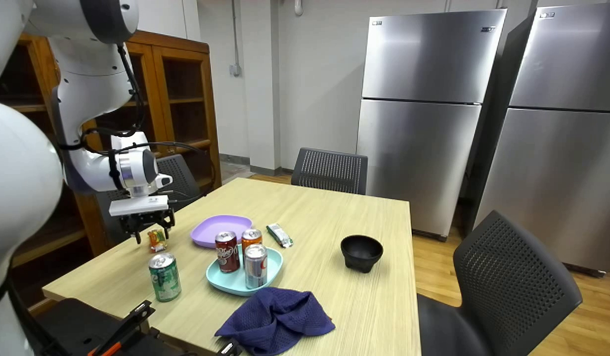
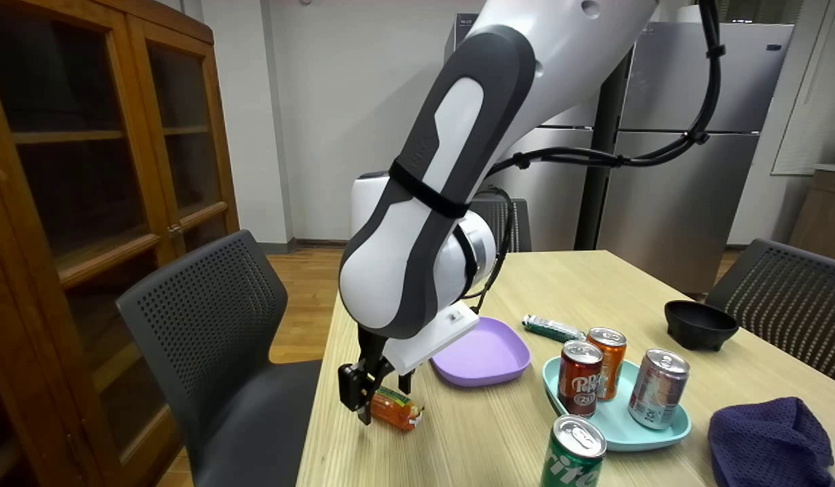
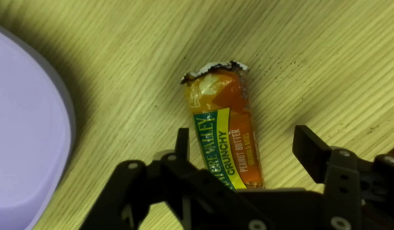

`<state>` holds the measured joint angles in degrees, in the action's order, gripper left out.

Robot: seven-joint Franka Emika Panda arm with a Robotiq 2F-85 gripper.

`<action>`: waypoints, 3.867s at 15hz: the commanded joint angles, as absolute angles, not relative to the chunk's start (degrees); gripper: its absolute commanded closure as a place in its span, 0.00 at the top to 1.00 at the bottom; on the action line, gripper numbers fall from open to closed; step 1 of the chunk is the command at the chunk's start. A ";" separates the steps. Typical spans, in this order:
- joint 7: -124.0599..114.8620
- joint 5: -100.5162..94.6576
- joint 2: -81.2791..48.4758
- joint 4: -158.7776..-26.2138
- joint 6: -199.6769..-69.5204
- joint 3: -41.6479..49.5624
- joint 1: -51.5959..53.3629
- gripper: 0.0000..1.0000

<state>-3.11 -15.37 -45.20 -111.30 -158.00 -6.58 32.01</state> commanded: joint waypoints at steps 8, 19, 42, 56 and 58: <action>-2.74 -16.20 -43.11 -111.52 -155.77 -6.29 32.34 0.17; -11.70 -13.29 -36.33 -113.13 -154.66 -1.42 29.23 0.17; -20.03 -8.02 -41.56 -109.19 -155.12 1.36 27.20 0.17; -20.57 -8.25 -36.52 -113.29 -158.23 1.38 27.70 1.00; -21.36 -8.65 -34.39 -114.53 -158.57 2.07 28.15 1.00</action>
<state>-19.08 -8.25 -39.02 -110.80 -157.64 1.03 27.22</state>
